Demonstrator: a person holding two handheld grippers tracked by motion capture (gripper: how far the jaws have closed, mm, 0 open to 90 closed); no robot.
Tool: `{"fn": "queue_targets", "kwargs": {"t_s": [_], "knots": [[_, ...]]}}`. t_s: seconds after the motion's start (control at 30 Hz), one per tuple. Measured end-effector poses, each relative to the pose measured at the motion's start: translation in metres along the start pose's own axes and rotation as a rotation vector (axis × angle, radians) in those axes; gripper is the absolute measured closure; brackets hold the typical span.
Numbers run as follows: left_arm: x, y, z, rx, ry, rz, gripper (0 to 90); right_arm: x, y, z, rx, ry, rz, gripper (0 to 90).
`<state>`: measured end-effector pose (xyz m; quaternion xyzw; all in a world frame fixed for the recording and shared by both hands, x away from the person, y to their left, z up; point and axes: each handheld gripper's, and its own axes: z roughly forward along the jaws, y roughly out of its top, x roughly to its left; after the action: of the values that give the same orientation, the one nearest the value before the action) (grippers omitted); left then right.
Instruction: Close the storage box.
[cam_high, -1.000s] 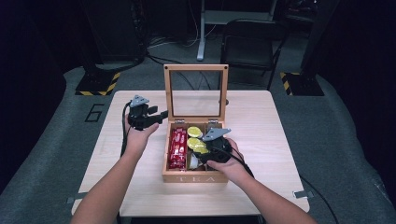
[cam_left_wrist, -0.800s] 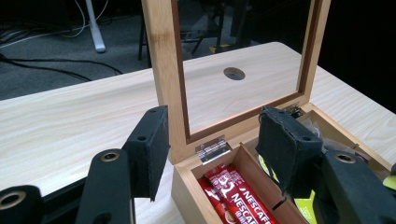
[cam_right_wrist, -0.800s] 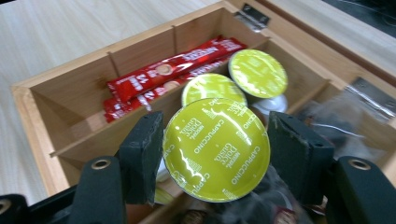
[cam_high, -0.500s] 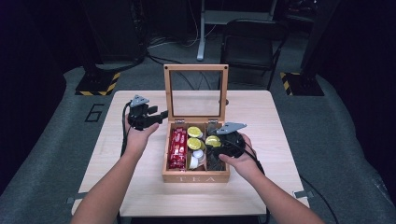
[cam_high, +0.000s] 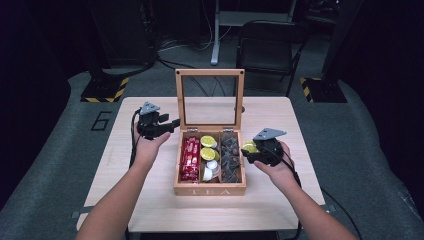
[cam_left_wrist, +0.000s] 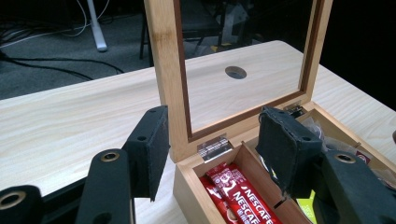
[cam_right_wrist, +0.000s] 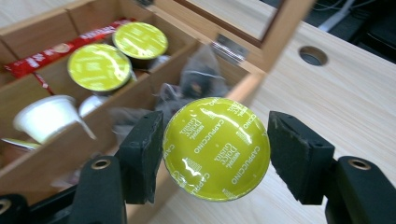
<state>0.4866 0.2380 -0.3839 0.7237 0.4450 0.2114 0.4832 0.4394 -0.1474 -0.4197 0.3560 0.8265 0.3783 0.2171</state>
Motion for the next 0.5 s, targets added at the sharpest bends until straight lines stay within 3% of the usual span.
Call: {"fn": "queue_targets", "kwargs": {"t_s": [0.5], "knots": [[-0.001, -0.001, 0.000, 0.001, 0.001, -0.010, 43.4, -0.028, -0.032, -0.014, 0.023, -0.079, 0.087, 36.9]]}}
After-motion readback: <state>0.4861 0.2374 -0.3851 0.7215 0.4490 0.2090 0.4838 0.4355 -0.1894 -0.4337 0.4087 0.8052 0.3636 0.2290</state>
